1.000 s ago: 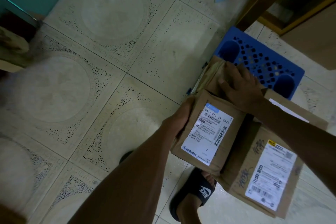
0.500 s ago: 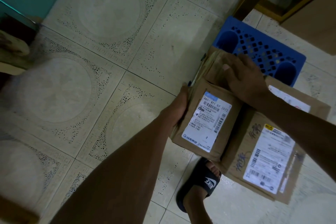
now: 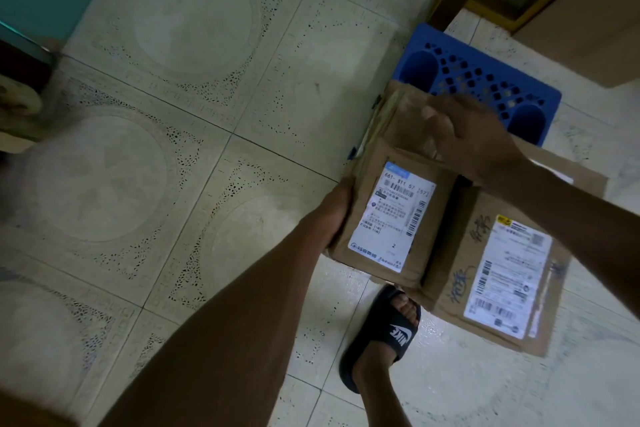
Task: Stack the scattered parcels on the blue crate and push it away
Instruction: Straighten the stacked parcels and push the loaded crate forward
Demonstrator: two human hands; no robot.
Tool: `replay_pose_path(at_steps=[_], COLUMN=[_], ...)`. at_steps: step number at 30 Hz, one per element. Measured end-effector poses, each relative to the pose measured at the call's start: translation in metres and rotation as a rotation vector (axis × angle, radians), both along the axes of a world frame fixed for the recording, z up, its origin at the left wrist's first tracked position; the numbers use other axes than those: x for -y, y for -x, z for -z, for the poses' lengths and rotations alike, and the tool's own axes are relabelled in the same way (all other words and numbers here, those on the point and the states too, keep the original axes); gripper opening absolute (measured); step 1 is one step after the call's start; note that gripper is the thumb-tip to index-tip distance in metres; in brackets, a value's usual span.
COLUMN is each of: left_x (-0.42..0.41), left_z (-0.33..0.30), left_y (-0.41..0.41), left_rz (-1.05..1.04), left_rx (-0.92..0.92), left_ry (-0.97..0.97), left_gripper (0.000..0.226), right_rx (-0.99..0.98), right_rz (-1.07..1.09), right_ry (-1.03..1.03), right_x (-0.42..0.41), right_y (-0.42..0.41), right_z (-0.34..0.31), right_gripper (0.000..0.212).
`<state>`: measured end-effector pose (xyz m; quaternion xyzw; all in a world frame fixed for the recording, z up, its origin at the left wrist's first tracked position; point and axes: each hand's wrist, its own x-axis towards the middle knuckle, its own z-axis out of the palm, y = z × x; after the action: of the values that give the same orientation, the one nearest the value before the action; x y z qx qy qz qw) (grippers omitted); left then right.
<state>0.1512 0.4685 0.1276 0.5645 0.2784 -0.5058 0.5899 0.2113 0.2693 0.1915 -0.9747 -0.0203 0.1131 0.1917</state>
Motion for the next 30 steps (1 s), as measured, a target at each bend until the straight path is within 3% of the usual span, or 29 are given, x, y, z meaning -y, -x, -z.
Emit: replay_pose_path(at_steps=[4, 9, 14, 19, 25, 30], left_x=[0.004, 0.005, 0.001, -0.010, -0.030, -0.052], left_z=[-0.006, -0.015, -0.016, -0.019, -0.020, -0.018], left_y=[-0.003, -0.003, -0.007, -0.010, -0.004, 0.018], left_rz=[-0.021, 0.011, 0.076, 0.097, 0.180, 0.170], left_rx=[0.033, 0.078, 0.180, 0.198, 0.263, 0.285], left_ry=[-0.030, -0.026, -0.187, -0.235, -0.369, -0.396], left_gripper=[0.064, 0.059, 0.058, 0.060, 0.063, 0.057], right_rx=[-0.027, 0.040, 0.184, 0.261, 0.292, 0.318], right_rz=[0.025, 0.110, 0.148, 0.133, 0.176, 0.113], right_ry=[-0.015, -0.087, -0.088, -0.090, 0.073, 0.103], right_x=[0.016, 0.024, 0.017, 0.004, -0.026, -0.059], right_y=[0.018, 0.024, 0.023, 0.042, 0.081, 0.116], right_z=[0.000, 0.007, -0.001, -0.012, -0.006, -0.005], right_gripper=[0.074, 0.037, 0.041, 0.031, 0.054, 0.058])
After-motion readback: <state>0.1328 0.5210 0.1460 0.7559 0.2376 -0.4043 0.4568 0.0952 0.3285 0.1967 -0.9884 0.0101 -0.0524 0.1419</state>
